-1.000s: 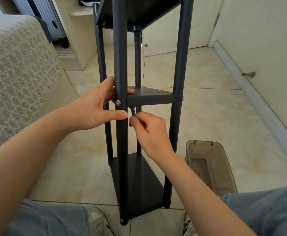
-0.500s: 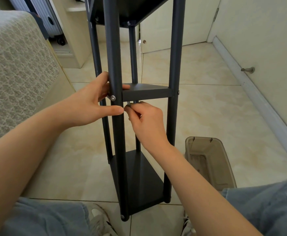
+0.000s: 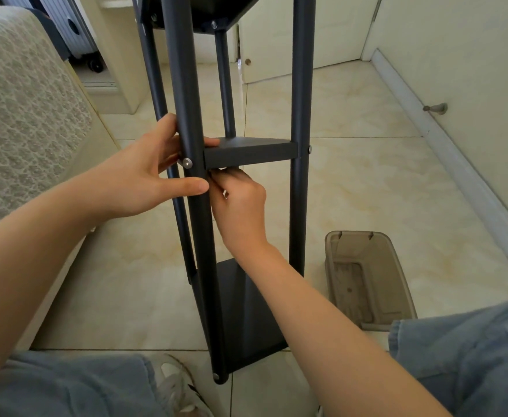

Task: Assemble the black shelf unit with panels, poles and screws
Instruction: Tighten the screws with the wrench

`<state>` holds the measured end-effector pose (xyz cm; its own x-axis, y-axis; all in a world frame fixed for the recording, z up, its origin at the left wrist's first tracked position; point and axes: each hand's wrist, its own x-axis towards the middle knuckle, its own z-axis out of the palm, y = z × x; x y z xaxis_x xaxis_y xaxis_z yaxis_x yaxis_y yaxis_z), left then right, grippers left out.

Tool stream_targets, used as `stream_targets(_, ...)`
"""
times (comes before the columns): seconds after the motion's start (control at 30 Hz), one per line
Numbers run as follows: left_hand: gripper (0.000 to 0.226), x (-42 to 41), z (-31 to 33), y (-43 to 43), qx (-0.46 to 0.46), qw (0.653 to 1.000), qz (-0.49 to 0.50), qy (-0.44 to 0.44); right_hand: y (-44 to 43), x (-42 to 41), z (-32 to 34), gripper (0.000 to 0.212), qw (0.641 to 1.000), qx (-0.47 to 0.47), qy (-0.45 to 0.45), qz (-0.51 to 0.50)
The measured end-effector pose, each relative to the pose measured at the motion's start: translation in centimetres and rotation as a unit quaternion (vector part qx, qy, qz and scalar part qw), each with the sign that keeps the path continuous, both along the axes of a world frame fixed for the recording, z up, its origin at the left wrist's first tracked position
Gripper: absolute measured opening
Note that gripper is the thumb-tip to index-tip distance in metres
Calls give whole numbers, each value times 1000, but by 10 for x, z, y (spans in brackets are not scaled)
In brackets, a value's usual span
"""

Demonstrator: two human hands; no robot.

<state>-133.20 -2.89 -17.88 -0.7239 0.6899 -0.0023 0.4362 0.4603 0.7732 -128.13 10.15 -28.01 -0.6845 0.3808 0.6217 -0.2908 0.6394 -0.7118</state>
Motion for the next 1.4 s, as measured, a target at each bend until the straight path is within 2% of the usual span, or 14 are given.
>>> stream_targets(0.2,88,0,0,1,3,1000,-6,-2,2,-1,-2,11,1000,-12,0,19)
stream_targets(0.47,85,4,2,5,-7,1000,-9,-4,13,28,-16,13,998,8,-52,35)
stream_targets(0.6,85,4,2,5,-17,1000,-7,2,26,52,-19,15,997,-16,-75,27)
stream_targets(0.9,77,9,6,5,-43,999,-8,3,61,86,14,12,991,-80,-85,-59)
stream_targets(1.03,66,15,10,4,-38,999,0,-9,80,89,23,12,980,-104,-136,-105)
stream_targets(1.13,58,22,12,8,15,998,55,-7,86,95,23,11,973,-118,-173,-97)
stream_targets(1.2,52,26,15,12,101,992,80,-10,87,99,22,13,972,-128,-181,-78)
stream_targets(1.3,38,28,21,17,254,961,87,-67,89,103,20,14,970,-144,-184,-64)
stream_targets(1.4,25,29,24,21,306,941,96,-104,98,106,14,17,966,-184,-167,-72)
